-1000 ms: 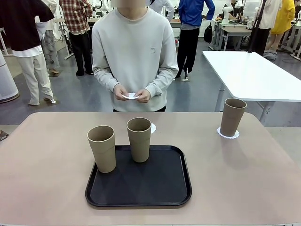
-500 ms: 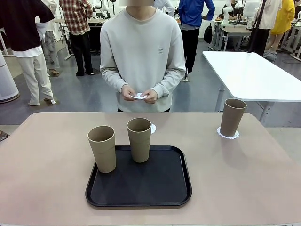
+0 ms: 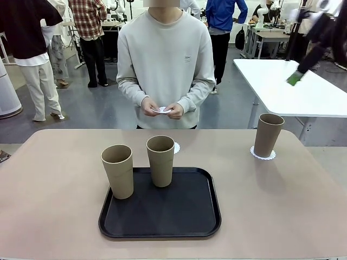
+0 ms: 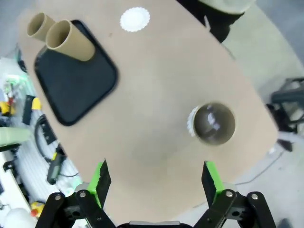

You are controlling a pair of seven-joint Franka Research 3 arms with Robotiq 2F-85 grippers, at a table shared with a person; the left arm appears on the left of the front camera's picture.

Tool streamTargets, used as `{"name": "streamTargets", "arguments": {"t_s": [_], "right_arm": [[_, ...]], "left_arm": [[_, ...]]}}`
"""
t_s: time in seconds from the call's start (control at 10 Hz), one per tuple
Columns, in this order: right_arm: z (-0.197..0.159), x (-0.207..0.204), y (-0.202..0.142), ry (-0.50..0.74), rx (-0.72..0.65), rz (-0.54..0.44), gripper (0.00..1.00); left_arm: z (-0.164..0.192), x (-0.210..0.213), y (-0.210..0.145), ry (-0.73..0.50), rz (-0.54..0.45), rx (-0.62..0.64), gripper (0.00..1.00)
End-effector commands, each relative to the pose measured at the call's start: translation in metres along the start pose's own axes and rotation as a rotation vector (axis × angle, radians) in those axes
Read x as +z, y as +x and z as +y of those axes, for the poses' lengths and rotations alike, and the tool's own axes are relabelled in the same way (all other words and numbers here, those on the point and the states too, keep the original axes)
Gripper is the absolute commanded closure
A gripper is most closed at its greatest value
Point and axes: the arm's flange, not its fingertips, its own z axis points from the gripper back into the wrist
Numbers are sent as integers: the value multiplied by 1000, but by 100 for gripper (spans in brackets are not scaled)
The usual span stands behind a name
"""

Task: Place coasters on the table and set cups on them.
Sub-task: Take one Reusable plastic cup from the Flat Tray and place it on a coaster set by the human.

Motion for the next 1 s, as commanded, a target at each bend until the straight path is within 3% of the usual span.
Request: {"name": "streamTargets", "arguments": {"t_s": [0.0,0.2,0.4,0.5,0.6,0.9], "right_arm": [[11,-46,12,-148,36,50,0],[41,-82,40,-51,121,74,0],[54,-105,39,24,153,87,0],[55,-112,29,5,127,77,0],[57,-106,48,-11,163,92,0],[57,-106,48,-11,163,92,0]], "left_arm": [[-2,1,0,-22,-4,-7,0],[-2,1,0,-22,-4,-7,0],[-2,1,0,-22,-4,-7,0],[-2,1,0,-22,-4,-7,0],[-2,1,0,-22,-4,-7,0],[-2,1,0,-22,-4,-7,0]]}}
